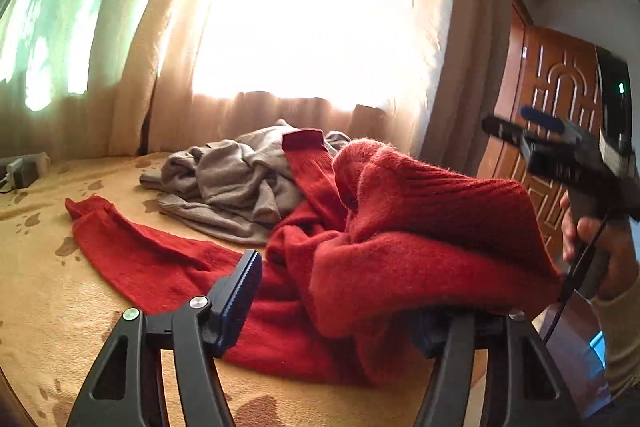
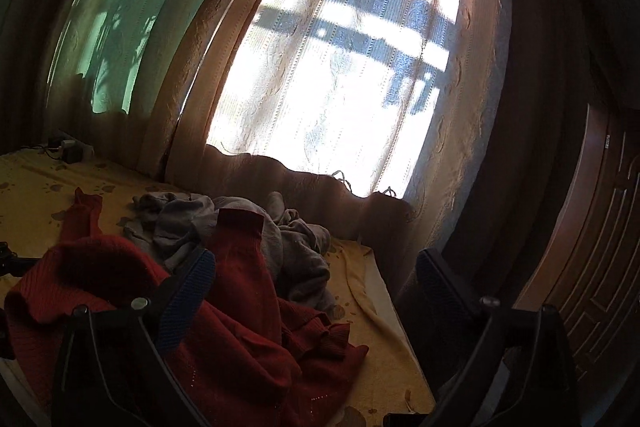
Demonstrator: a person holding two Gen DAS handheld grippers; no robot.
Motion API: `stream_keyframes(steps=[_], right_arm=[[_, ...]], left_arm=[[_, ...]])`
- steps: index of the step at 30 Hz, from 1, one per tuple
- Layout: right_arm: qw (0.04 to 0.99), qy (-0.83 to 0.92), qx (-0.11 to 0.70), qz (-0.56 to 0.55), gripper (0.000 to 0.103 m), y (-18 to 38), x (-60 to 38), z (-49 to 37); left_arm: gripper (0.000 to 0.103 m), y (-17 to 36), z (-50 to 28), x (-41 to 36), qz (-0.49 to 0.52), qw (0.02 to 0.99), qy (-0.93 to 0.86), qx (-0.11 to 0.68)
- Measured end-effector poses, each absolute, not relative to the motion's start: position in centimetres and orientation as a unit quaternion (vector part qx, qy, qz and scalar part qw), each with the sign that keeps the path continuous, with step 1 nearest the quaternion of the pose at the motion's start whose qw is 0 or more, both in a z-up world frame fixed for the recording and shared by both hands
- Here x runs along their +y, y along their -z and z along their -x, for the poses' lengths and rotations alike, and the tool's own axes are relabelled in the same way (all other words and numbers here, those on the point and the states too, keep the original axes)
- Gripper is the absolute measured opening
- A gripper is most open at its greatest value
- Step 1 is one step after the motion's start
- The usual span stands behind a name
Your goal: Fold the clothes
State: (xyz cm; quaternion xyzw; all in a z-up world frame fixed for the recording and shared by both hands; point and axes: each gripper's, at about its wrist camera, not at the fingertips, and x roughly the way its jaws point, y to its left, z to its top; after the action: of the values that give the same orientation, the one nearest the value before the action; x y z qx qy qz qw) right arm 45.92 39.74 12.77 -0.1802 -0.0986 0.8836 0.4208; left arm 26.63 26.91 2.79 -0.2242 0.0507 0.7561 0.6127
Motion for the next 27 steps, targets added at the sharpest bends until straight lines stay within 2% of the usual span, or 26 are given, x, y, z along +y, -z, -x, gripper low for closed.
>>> stream_keyframes(steps=[3,7,11,12,17,23,25,27], right_arm=[[0.406,-0.892,-0.074,0.185,0.103,-11.6,40.2,-46.5],[0.383,-0.904,-0.032,0.188,0.103,-10.3,41.1,-47.5],[0.393,-0.901,0.115,0.144,0.103,-9.8,43.6,-49.3],[0.393,-0.898,0.13,0.147,0.103,-9.6,44.0,-48.9],[0.376,-0.898,0.073,0.215,0.103,-7.9,43.7,-42.9],[0.477,-0.868,0.087,0.105,0.102,-10.3,44.6,-45.9],[0.498,-0.857,0.119,0.049,0.102,-11.1,44.6,-49.1],[0.51,-0.852,0.114,0.019,0.102,-12.0,43.4,-51.7]], left_arm=[[0.067,-4.4,-25.3,25.3,0.243,0.599,-0.762,0.037],[0.067,-3.3,-23.1,25.0,0.314,0.584,-0.748,0.024],[0.067,-1.5,-24.9,26.3,0.315,0.597,-0.734,0.079],[0.067,-1.3,-25.7,26.6,0.31,0.608,-0.725,0.091],[0.067,-1.0,-28.2,27.1,0.296,0.635,-0.702,0.128],[0.067,0.6,-24.2,26.1,0.356,0.584,-0.726,0.074],[0.067,1.4,-22.9,26.0,0.382,0.575,-0.721,0.053],[0.067,1.6,-22.6,26.3,0.389,0.568,-0.724,0.048]])
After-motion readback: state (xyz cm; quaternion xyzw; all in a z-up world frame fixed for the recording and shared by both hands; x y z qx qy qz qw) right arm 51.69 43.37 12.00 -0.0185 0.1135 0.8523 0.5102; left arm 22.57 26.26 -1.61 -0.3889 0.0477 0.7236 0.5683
